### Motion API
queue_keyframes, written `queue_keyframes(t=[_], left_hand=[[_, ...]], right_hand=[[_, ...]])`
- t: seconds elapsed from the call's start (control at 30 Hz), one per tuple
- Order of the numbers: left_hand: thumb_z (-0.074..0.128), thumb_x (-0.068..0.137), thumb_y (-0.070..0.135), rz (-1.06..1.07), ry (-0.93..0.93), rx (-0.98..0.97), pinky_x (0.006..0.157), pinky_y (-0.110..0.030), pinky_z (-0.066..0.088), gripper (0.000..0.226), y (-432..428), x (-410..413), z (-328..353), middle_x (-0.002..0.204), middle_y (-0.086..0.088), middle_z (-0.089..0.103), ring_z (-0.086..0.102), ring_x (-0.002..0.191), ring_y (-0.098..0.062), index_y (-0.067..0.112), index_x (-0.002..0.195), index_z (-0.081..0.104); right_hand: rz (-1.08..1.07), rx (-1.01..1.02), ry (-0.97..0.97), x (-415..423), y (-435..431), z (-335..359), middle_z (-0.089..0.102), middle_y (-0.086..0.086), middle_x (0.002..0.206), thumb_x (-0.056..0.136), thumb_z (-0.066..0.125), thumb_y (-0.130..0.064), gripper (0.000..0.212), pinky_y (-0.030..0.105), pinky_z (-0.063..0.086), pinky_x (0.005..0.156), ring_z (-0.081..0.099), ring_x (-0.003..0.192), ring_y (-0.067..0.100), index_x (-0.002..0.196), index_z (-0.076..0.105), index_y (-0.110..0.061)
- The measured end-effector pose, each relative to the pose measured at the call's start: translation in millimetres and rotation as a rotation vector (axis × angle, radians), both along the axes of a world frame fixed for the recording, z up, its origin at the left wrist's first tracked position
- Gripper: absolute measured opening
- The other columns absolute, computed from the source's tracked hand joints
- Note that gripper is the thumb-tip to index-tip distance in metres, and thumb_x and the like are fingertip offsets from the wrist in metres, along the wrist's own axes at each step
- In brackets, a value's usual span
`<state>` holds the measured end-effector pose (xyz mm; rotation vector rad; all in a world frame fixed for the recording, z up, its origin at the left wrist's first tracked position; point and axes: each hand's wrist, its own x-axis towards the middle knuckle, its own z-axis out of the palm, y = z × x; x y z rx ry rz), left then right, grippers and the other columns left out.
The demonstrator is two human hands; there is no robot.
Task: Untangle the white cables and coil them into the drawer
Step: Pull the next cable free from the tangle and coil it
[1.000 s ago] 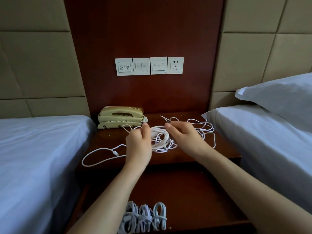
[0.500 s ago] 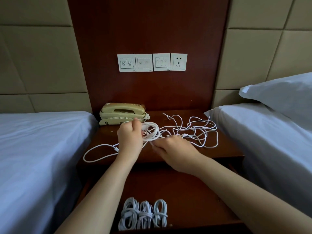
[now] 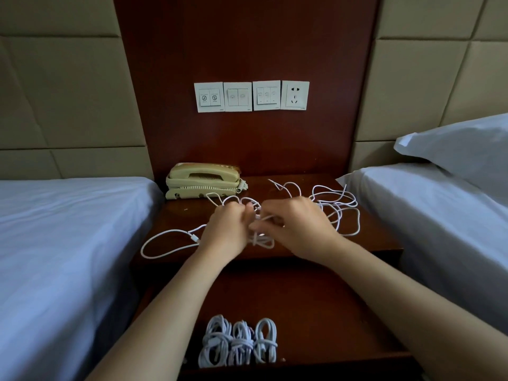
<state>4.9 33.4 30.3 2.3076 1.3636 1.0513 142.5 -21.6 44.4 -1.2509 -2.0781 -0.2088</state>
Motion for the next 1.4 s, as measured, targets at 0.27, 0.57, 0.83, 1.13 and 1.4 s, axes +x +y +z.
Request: queue_keyframes(t=[0.27, 0.57, 0.83, 1.13, 1.4], left_hand=[[0.038, 0.097, 0.006, -0.405, -0.239, -0.302, 0.037, -0.019, 0.038, 0.047, -9.6, 4.2, 5.8, 0.038, 0.006, 0.045, 0.044, 0.03, -0.004, 0.01, 0.051, 0.045], [0.034, 0.099, 0.016, -0.46, -0.849, -0.567, 0.032, -0.011, 0.019, 0.043, -17.9, 1.5, 9.6, 0.033, 0.001, 0.031, 0.026, 0.026, -0.007, 0.002, 0.061, 0.047], [0.039, 0.097, 0.016, -0.062, -1.116, -0.835, 0.033, -0.006, 0.016, 0.037, -17.2, 8.8, 19.9, 0.037, 0.002, 0.031, 0.022, 0.021, -0.005, 0.013, 0.061, 0.046], [0.032, 0.1, 0.028, 0.089, -0.942, -0.59, 0.054, -0.026, 0.045, 0.042, -22.8, 17.3, 13.7, 0.057, -0.004, 0.057, 0.056, 0.057, -0.023, 0.011, 0.071, 0.057], [0.03, 0.098, 0.038, -0.071, -0.477, 0.163, 0.061, -0.001, 0.034, 0.048, -26.8, 10.1, 5.6, 0.073, 0.015, 0.055, 0.05, 0.07, 0.002, 0.006, 0.093, 0.065]], right_hand=[[0.136, -0.321, 0.384, 18.0, 5.6, 3.2, 0.037, -0.01, 0.049, 0.087, 0.062, -0.03, 0.035, 0.015, 0.023, 0.045, 0.031, 0.044, 0.003, 0.056, 0.049, -0.018], [0.154, -0.282, 0.601, -9.5, 3.8, -11.7, 0.045, -0.004, 0.054, 0.1, 0.042, -0.016, 0.033, 0.015, 0.03, 0.049, 0.036, 0.048, 0.0, 0.074, 0.058, -0.003], [0.008, -0.129, 0.096, -22.7, 1.0, -16.0, 0.05, 0.003, 0.068, 0.095, 0.036, -0.022, 0.019, 0.037, 0.033, 0.056, 0.049, 0.06, 0.03, 0.096, 0.047, -0.007], [-0.107, -0.128, 0.128, -20.7, 0.6, -14.9, 0.061, 0.004, 0.069, 0.09, 0.028, -0.054, 0.049, 0.043, 0.044, 0.06, 0.055, 0.064, 0.026, 0.084, 0.055, -0.014], [-0.067, -0.156, 0.244, -17.7, -5.1, -7.3, 0.05, 0.002, 0.055, 0.095, 0.04, -0.04, 0.042, 0.043, 0.038, 0.054, 0.044, 0.051, 0.019, 0.067, 0.05, -0.011]])
